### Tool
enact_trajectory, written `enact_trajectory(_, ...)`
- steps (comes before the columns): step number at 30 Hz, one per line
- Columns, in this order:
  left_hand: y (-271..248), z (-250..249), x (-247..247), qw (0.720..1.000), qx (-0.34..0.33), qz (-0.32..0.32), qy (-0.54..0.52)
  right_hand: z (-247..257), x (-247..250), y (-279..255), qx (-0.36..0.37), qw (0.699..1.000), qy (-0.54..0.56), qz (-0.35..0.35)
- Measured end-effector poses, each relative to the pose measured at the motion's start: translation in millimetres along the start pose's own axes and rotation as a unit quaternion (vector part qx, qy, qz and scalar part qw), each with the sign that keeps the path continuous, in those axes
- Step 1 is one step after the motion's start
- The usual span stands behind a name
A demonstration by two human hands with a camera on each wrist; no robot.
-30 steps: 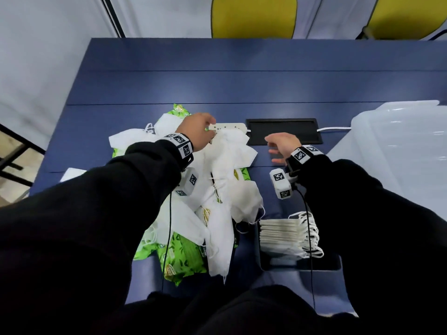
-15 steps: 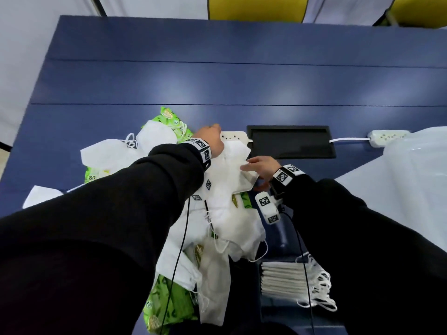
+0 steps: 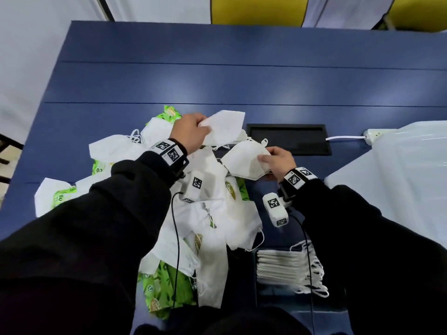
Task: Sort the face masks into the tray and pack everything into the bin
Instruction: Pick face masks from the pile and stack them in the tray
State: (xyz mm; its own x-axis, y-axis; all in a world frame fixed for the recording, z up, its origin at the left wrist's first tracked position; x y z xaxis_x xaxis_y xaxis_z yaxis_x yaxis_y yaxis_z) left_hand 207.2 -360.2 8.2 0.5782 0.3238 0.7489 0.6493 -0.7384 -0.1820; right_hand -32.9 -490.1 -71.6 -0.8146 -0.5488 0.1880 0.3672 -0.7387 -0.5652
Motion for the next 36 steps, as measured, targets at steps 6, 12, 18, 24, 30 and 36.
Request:
enact_trajectory(6,-78,-4,64,0.979,-0.019,-0.088,-0.185,30,1,-75,0.038,0.989,0.146,0.006)
enact_trajectory(12,-180,7,74,0.923,-0.001,-0.062,-0.380,24,-19,-155,0.034,0.983,0.162,0.077)
enact_trajectory(18,-258,37,56,0.900,0.025,0.065,-0.429,-6,-47,-215,-0.003,0.977,0.171,0.125)
enact_trajectory(24,-288,81,56,0.925,0.090,0.003,-0.370,-31,-73,-242,-0.050,0.954,0.253,0.154)
enact_trajectory(30,-302,107,60,0.871,0.148,-0.075,-0.462,-44,-99,-260,-0.085,0.926,0.316,0.189)
enact_trajectory(36,-312,118,55,0.821,0.184,-0.055,-0.538,-55,-117,-268,-0.093,0.920,0.346,0.157)
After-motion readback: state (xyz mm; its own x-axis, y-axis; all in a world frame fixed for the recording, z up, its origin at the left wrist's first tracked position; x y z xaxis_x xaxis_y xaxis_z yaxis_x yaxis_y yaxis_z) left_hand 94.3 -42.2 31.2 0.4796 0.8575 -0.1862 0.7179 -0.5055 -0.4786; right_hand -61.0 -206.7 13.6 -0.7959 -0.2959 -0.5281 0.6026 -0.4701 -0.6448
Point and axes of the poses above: each hand's wrist, its own y-axis towards the middle knuckle, its own x-axis out of the back of the hand, z = x × y, the point moved 5 cm from there along y, towards the middle knuckle, and after that the axes turned 4 degrees about y, right-handed, at the moved point
